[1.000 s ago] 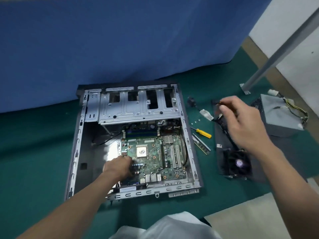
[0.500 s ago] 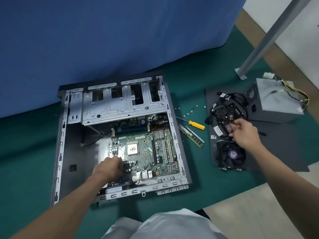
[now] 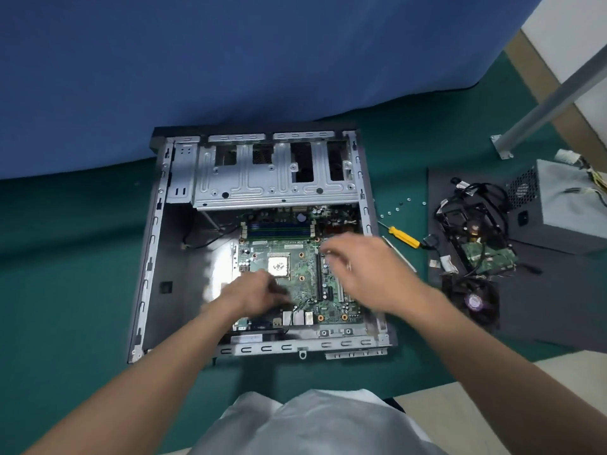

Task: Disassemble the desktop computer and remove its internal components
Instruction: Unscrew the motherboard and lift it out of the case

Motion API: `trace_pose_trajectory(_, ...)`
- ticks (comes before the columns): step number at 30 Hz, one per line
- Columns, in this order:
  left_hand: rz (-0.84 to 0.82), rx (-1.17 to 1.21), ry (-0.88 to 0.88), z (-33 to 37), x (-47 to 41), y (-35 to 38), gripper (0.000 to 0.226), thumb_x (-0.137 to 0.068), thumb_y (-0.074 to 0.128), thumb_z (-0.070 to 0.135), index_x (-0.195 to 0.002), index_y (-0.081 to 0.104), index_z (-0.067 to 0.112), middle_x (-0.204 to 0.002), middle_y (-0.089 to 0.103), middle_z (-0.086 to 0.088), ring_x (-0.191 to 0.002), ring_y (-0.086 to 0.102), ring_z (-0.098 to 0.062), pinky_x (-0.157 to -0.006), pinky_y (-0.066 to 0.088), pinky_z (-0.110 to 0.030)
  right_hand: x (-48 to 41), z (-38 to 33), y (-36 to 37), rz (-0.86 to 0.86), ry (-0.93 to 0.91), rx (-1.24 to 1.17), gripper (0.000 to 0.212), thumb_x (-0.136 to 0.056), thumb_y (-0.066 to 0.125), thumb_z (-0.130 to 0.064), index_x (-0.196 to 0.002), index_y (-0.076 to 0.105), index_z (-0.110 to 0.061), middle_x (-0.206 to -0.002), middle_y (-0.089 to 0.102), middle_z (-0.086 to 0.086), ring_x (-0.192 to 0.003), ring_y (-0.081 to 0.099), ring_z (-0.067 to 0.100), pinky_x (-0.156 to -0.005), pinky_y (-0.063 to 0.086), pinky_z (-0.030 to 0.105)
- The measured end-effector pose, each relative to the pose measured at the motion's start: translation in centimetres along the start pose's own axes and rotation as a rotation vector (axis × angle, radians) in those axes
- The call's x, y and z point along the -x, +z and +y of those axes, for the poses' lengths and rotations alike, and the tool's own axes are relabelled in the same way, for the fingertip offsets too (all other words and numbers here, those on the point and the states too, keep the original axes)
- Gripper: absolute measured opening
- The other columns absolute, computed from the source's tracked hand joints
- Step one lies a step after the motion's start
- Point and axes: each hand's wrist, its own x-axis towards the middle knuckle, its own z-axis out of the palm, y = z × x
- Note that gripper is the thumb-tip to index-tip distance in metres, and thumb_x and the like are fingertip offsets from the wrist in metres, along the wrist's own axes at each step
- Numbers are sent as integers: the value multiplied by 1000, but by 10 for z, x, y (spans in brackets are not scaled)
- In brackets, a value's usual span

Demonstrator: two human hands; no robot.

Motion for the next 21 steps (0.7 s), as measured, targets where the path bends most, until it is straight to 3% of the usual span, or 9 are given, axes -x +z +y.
trace_pose_trajectory(2, -132, 176, 70, 16, 7, -4, 34, -92, 59, 47, -64, 54, 27, -56, 52, 15, -56, 48, -3, -55, 35, -21, -17, -15, 25, -323, 34, -8, 20, -97, 45, -21, -108, 61, -21, -113, 63, 1, -96, 56, 16, -80, 44, 28)
trace_pose_trajectory(4, -210, 186, 131, 24, 13, -5, 37, -94, 56, 45, -64, 55, 23, -56, 54, 11, -58, 49, -7, -59, 38, -25, -28, -16, 41, -455, 119, -15, 19, -96, 44, -14, -102, 61, -18, -109, 63, 7, -92, 55, 20, -79, 46, 32)
trace_pose_trajectory(7, -251, 125, 222, 27, 19, -1, 25, -96, 58, 31, -77, 65, 16, -76, 63, -7, -72, 56, -16, -71, 47, -31, -34, -8, 58, -472, 222, -59, 19, -96, 46, -10, -94, 60, -23, -102, 60, 4, -98, 55, 21, -92, 47, 40)
trace_pose_trajectory(9, -273, 158, 242, 22, 22, 4, 18, -96, 57, 19, -105, 70, 9, -104, 69, -9, -97, 62, -24, -91, 49, -35, -34, -6, 67, -518, 226, -38, 17, -95, 49, -15, -101, 63, -24, -109, 61, 3, -106, 50, 20, -99, 41, 40)
trace_pose_trajectory(11, -281, 240, 236, 16, 25, 7, 23, -96, 55, 11, -116, 66, 7, -118, 66, -8, -110, 59, -25, -100, 46, -37, -34, -4, 73, -604, 189, 9, 18, -95, 53, -19, -109, 63, -23, -114, 62, -1, -102, 46, 15, -98, 37, 38)
trace_pose_trajectory(15, -289, 371, 207, 9, 23, 10, 22, -94, 58, 6, -115, 65, 3, -108, 65, -4, -103, 58, -20, -93, 45, -29, -35, -6, 75, -700, 176, 77, 14, -89, 60, -14, -99, 62, -24, -101, 57, -3, -96, 54, 18, -93, 46, 39)
trace_pose_trajectory(18, -142, 436, 164, 8, 18, 12, 14, -92, 62, 5, -104, 67, 8, -99, 65, 0, -96, 58, -17, -90, 45, -29, -34, -10, 80, -667, 230, 140, 15, -86, 58, -5, -87, 60, -20, -101, 55, 0, -92, 55, 19, -89, 50, 37)
trace_pose_trajectory(21, 45, 175, 199, -1, 9, 9, 13, -95, 60, 20, -106, 65, 15, -109, 68, -3, -98, 61, -19, -93, 49, -38, -35, -12, 87, -503, 470, 73, 17, -93, 56, -16, -76, 55, -13, -88, 58, 6, -71, 58, 16, -64, 51, 27)
